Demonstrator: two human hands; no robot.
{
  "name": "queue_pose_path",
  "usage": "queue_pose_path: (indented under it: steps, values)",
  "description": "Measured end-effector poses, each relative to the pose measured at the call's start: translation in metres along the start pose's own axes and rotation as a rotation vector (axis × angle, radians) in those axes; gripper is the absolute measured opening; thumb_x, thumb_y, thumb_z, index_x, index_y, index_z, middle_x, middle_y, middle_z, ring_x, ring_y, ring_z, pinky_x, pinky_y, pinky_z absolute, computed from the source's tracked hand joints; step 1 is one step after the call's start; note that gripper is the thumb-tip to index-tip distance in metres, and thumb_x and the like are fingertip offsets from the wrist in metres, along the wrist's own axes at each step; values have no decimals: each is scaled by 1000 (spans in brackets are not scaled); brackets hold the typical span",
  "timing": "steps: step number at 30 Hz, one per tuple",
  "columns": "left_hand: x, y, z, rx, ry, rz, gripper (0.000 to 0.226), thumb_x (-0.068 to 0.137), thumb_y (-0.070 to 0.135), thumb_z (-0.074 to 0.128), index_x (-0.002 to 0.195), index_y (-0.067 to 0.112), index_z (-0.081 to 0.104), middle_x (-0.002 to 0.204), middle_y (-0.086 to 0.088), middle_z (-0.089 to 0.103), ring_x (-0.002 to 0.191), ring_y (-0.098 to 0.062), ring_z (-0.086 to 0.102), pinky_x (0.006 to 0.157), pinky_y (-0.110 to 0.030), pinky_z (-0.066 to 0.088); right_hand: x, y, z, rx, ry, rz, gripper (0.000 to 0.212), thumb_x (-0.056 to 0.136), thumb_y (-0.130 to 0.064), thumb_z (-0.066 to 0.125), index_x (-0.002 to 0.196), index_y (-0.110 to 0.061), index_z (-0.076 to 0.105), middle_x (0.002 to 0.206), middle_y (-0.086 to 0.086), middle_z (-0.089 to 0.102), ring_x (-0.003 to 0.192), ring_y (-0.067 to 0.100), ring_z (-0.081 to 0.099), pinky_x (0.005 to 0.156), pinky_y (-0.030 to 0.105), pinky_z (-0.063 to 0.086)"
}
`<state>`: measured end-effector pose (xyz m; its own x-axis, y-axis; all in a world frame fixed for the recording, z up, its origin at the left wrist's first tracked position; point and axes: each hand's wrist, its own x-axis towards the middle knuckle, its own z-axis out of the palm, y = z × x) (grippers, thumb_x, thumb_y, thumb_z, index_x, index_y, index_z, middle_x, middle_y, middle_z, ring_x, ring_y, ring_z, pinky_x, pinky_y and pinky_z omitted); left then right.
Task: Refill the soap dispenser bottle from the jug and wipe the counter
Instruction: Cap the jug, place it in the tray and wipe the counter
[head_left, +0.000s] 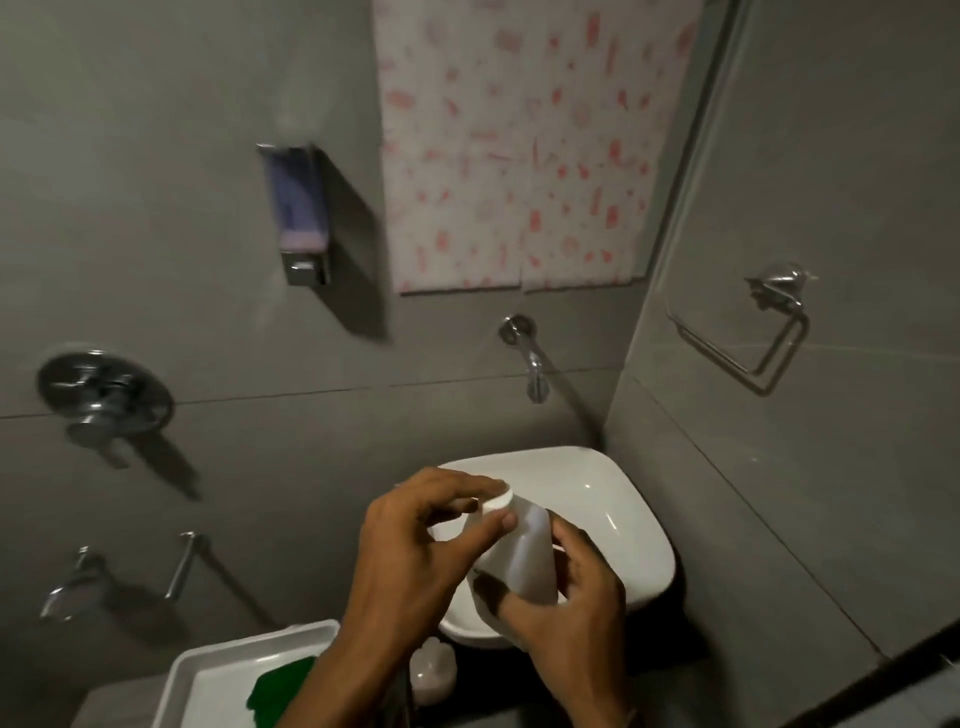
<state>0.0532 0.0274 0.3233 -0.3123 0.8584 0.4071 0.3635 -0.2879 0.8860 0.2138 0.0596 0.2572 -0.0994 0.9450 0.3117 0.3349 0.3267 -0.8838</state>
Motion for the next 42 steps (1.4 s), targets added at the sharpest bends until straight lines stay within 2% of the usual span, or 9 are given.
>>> queue_pose_path:
  steps: [8,12,15,21,26,32,34,37,42]
  values:
    - [-13,24,-44,-89,-143,-80,17,94,34,64,108,31,72,129,18,75,129,-3,65,105,-42,53,-17,-41,19,127,-90,-25,80,36,-64,95,107,-72,59,109,-35,70,100,-1,70,78,25,63]
    - [-15,30,-45,-102,41,-13,23,72,39,94,88,29,80,115,13,77,117,-11,72,95,-29,56,-23,-45,18,169,-128,-17,83,32,-54,94,106,-71,61,104,-37,71,97,-8,69,68,17,62]
    - [-23,36,-45,-34,168,30,25,69,46,93,91,37,86,98,10,68,98,-15,69,82,-17,55,-22,-45,11,219,-135,17,81,30,-49,92,99,-75,62,101,-39,71,96,-11,67,60,12,58]
    - [-44,59,-26,97,168,30,15,95,42,67,106,39,77,112,12,78,113,-15,72,92,-30,58,-19,-48,-10,269,-187,-17,93,29,-69,95,116,-44,73,103,-25,77,95,-1,74,71,26,65]
    - [-48,75,-4,167,264,15,27,72,47,94,94,38,81,105,16,71,106,-12,69,87,-10,50,-22,-48,-26,310,-187,-17,88,23,-77,92,106,-69,65,101,-34,74,96,-9,71,63,18,62]
    - [-67,84,9,141,213,33,22,94,37,60,109,40,76,121,18,76,122,-10,68,98,-26,54,-21,-39,-37,316,-183,-25,86,22,-91,80,104,-69,66,101,-35,74,94,-7,72,64,20,62]
    - [-71,86,15,130,252,21,15,90,42,67,103,39,75,122,18,72,123,-11,66,99,-26,51,-23,-39,-38,335,-188,-30,88,23,-98,72,103,-61,72,98,-29,76,90,-2,74,65,24,63]
    - [-76,86,14,147,328,-8,19,79,45,84,95,38,77,109,12,67,110,-14,68,89,-17,54,-27,-38,-39,339,-265,-67,92,26,-83,86,111,-54,72,104,-22,77,94,3,75,64,23,63]
    - [-90,79,2,133,302,18,24,91,31,58,105,40,76,123,17,76,132,-8,62,103,-20,51,-33,-39,-34,349,-322,-73,86,23,-59,100,105,-60,71,106,-22,76,92,8,76,66,26,65]
